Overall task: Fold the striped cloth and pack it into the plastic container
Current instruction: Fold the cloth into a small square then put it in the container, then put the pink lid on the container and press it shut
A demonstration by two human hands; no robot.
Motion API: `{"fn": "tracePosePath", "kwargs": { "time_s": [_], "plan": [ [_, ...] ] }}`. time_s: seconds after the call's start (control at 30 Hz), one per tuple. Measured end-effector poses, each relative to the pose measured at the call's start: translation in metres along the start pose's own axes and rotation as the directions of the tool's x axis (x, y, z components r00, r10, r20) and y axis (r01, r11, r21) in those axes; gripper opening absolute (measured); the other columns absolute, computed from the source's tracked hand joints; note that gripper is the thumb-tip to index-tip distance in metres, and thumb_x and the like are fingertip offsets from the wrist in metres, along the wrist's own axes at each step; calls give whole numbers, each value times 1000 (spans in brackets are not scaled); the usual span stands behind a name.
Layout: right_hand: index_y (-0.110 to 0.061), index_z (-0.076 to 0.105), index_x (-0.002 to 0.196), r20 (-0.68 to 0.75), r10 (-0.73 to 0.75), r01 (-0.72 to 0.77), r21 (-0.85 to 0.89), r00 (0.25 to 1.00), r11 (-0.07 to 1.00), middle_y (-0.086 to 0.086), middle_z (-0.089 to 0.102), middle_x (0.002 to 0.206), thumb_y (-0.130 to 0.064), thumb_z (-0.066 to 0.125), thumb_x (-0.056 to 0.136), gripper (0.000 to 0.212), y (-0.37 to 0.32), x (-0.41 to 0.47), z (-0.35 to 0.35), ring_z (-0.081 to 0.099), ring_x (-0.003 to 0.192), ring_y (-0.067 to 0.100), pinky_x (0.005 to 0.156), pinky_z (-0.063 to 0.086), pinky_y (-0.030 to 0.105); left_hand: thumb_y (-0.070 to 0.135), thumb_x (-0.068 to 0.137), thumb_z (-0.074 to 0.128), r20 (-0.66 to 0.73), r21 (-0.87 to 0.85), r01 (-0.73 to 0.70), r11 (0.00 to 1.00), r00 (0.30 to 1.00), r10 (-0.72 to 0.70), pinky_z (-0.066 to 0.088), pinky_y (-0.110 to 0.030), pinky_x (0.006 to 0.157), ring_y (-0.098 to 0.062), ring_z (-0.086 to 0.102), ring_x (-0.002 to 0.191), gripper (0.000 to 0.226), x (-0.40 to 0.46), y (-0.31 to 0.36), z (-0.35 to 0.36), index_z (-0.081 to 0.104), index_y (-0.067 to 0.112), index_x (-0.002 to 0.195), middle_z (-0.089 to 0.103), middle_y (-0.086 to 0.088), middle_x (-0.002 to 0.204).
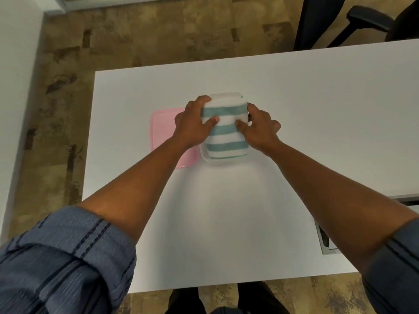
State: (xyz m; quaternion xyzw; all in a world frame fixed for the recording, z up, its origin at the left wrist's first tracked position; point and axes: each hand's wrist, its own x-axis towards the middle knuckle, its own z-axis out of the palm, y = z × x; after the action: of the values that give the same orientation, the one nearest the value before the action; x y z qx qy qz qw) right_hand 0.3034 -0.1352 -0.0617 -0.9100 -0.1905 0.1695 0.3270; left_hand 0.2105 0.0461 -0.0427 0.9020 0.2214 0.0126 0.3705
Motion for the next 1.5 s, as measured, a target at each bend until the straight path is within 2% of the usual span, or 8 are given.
{"fn": "tracePosePath", "kwargs": {
  "time_s": [0.33,0.53,0.8,0.97,1.23,1.33,1.4,1.5],
  "plan": [
    [-17,18,157,-48,-142,124,-272,989,954,11,55,138,-46,50,95,76,14,-14,20,40,137,28,105,25,47,49,94,53,57,441,-57,896,998,36,26,-45,102,-32,55,115,54,13,4,9,47,20,138,43,-5,140],
    [-19,8,160,-63,-153,135,-232,986,963,8,48,148,-46,62,87,95,13,-23,25,45,133,31,104,36,51,50,89,60,53,594,-124,795,992,115,21,-52,113,-34,26,145,70,13,5,13,35,22,148,26,-9,160],
    [-23,44,146,106,-145,178,-493,984,852,4,30,163,-43,61,87,65,12,-20,29,22,149,33,108,29,54,58,89,54,401,688,-352,635,913,71,0,-56,119,-33,14,153,78,4,-4,42,24,28,155,19,-9,166],
    [-28,42,146,300,-41,230,-632,953,740,-3,23,166,-53,48,92,60,10,-11,28,0,155,34,114,12,64,61,92,47,467,745,-391,541,884,-3,-9,-61,118,-36,15,153,80,12,-2,50,12,31,158,12,-11,168],
    [-32,38,150,350,35,207,-629,936,749,-5,24,166,-55,51,90,65,5,-7,27,3,155,34,115,9,66,53,94,52,491,705,-402,584,871,7,-11,-59,119,-35,10,154,77,10,2,49,16,29,158,13,-11,168],
    [-32,39,149,286,-31,192,-558,958,807,-2,22,167,-52,54,92,62,6,-14,26,4,155,32,116,11,63,48,94,56,359,560,-339,756,922,147,-1,-53,120,-29,17,153,62,1,-1,44,38,29,150,29,-4,163],
    [-27,44,146,196,-97,186,-509,976,840,1,23,167,-46,54,93,57,6,-22,25,8,155,32,116,14,60,41,97,53,85,336,-246,909,969,231,15,-47,116,-25,33,145,44,-12,-4,41,54,25,138,46,-1,152],
    [-21,52,138,70,-168,181,-464,983,867,4,31,163,-37,54,92,49,6,-34,27,15,153,32,114,17,58,24,96,52,-309,3,-137,991,942,131,36,-41,102,-25,52,119,26,-29,-18,38,63,16,119,61,-4,129]
  ]
}}
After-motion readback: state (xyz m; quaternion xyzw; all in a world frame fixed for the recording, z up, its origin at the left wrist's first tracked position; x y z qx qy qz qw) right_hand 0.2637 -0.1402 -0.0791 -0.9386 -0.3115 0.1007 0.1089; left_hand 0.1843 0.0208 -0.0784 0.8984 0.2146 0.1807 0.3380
